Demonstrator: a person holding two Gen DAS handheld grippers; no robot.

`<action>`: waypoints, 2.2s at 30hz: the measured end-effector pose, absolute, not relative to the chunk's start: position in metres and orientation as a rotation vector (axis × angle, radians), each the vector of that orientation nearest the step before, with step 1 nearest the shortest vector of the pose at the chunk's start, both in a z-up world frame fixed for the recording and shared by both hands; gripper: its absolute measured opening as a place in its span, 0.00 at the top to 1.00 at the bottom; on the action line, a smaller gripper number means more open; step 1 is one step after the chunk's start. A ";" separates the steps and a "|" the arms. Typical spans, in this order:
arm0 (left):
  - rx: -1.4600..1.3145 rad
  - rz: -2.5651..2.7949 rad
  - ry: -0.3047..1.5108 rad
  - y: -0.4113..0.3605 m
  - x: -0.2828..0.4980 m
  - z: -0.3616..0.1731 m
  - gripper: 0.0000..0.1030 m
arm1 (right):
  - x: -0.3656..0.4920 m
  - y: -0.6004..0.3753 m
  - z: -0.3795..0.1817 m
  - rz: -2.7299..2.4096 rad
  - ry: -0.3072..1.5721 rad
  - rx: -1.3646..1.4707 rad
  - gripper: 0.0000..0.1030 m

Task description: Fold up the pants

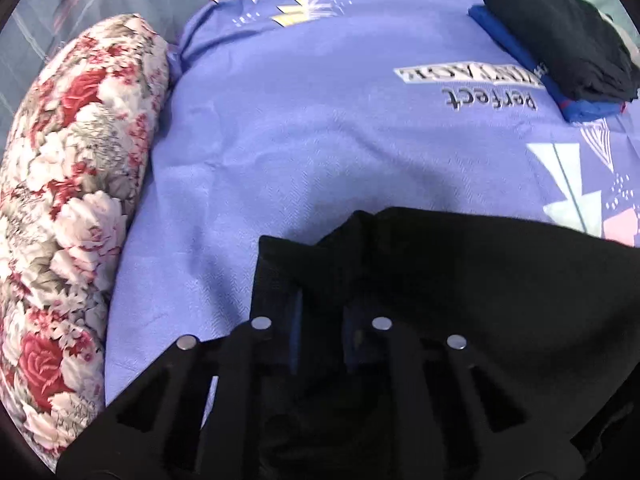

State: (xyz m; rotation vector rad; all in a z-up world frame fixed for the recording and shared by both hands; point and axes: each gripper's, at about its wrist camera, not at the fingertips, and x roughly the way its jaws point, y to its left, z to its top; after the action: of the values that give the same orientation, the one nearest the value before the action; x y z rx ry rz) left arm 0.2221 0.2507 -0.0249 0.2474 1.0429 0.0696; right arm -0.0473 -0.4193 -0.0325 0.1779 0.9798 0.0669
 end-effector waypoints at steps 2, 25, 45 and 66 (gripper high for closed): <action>0.178 0.079 1.005 0.259 0.221 -0.010 0.86 | -0.046 -0.426 -0.017 0.057 0.924 0.186 0.86; 0.005 0.355 1.051 0.296 0.300 -0.011 0.34 | 0.210 -0.419 -0.045 -0.123 1.042 0.092 0.63; -0.235 0.227 0.989 0.362 -0.027 0.041 0.12 | -0.019 -0.262 -0.042 0.449 1.118 -0.070 0.18; -0.240 0.196 0.968 0.367 -0.064 0.105 0.10 | -0.087 -0.353 0.103 0.119 0.365 -0.257 0.91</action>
State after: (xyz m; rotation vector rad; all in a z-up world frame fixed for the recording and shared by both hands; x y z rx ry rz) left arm -0.0644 0.3665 0.1049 -0.2399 0.9682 0.1962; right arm -0.0868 -0.3530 0.1026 -0.2572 0.3647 0.1194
